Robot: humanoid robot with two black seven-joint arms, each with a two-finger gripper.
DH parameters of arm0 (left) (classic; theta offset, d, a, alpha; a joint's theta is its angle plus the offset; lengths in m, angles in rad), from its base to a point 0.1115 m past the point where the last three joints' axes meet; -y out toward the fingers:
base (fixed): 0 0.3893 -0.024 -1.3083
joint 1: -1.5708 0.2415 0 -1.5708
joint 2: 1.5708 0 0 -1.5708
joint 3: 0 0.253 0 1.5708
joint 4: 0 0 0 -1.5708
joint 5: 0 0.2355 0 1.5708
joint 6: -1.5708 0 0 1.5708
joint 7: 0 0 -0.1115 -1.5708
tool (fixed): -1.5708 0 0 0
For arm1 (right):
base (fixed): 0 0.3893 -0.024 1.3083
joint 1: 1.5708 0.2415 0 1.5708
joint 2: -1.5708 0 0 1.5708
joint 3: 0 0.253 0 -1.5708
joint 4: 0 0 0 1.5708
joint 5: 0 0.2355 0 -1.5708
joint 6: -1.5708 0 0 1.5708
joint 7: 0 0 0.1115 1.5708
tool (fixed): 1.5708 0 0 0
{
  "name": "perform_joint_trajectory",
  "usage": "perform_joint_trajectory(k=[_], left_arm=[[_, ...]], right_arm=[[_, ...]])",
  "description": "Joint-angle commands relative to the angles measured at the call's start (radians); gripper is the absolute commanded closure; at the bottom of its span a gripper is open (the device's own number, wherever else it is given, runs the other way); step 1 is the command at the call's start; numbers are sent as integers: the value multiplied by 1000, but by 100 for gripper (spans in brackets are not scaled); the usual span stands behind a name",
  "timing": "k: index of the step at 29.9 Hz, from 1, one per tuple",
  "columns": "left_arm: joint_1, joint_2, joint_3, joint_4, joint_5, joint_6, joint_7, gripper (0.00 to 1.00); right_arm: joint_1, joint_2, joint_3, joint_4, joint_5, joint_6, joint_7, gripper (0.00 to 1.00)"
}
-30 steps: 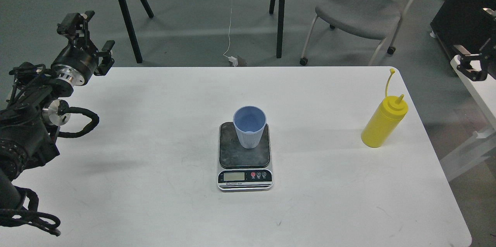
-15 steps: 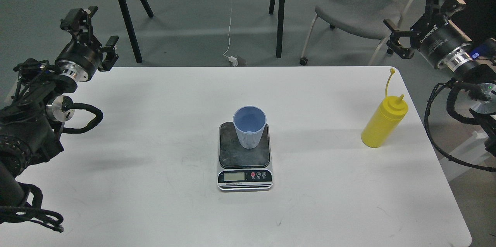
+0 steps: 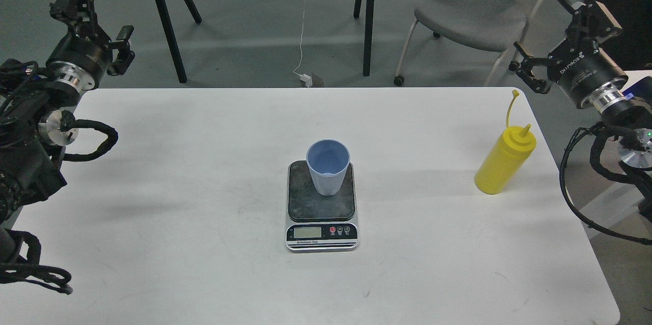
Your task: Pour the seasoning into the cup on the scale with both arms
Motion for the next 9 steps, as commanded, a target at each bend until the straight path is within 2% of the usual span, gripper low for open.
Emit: perform_joint_trajectory(k=[1,9], left_arm=[[-3,3,0,0,0,0,0,5],[-3,11,2,0,0,0,0,5]], right_arm=[[1,-3,5,-8,-2,0,0,1],[-4,-8,8,-9,-2,0,1,1]])
